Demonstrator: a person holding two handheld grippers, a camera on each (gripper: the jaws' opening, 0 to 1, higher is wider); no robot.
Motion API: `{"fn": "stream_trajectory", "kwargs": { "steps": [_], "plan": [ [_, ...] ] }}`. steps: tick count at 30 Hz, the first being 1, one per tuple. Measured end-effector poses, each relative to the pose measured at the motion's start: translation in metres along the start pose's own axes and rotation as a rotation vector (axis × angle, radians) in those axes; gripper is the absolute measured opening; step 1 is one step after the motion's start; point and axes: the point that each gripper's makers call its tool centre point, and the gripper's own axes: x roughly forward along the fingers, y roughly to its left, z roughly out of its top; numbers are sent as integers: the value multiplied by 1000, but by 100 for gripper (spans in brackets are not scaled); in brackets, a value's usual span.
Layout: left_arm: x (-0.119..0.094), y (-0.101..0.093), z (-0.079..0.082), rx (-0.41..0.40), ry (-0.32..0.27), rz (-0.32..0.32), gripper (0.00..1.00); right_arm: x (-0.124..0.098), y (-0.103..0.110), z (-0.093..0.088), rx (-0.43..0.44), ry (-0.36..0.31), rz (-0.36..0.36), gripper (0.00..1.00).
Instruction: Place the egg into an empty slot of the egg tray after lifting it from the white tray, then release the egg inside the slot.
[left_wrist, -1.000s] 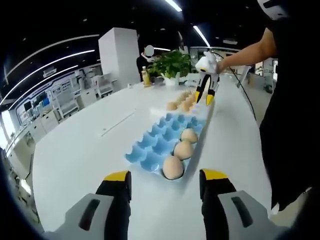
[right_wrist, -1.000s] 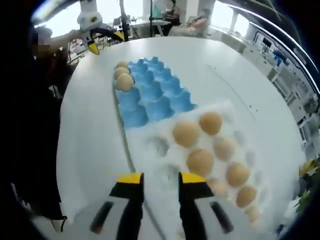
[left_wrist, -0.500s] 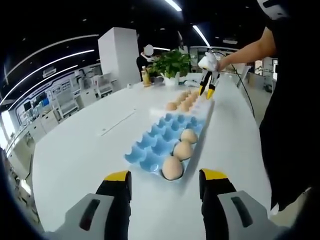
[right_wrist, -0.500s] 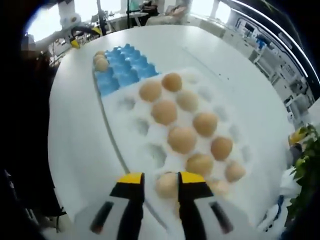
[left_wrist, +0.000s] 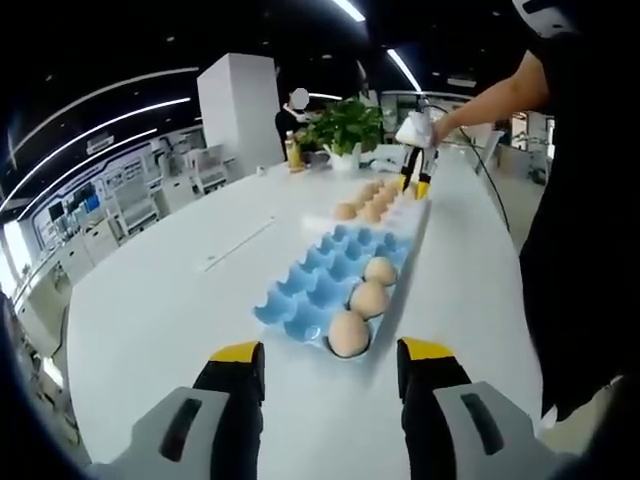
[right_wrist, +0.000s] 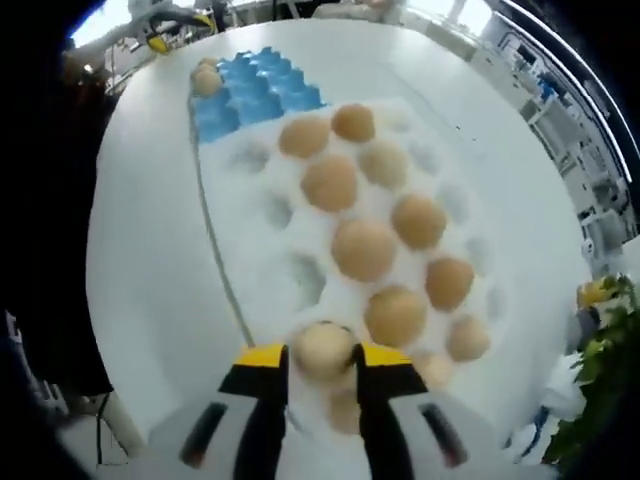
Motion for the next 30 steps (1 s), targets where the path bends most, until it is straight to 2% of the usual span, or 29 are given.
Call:
{"fn": "stream_trajectory", "kwargs": {
  "steps": [2,5,7,12,15,22,30],
  "plan": [
    [0,2,-1,2,2,9,54,3,1,0,-37,45,28,28],
    [0,3,1,-1,-5,15,54,5,-1,0,-1,87,71,27],
    [0,2,2,-5,-11,14,54,5,-2,0,74,98,64,25],
    [-2,3,-5,-27,-13,31,53,-1,-1,0,91,71,30,23],
    [-2,1,-7,-23,-3,24,53,-8,2,3,69,65,11,23],
    [-3,9,-6,-20,-13,34,54,-36,-4,21,37,23,-30,23],
    [-1,5,-7,-19,-14,26,53,-50,3,34,-26,32,-22,23]
  ]
}}
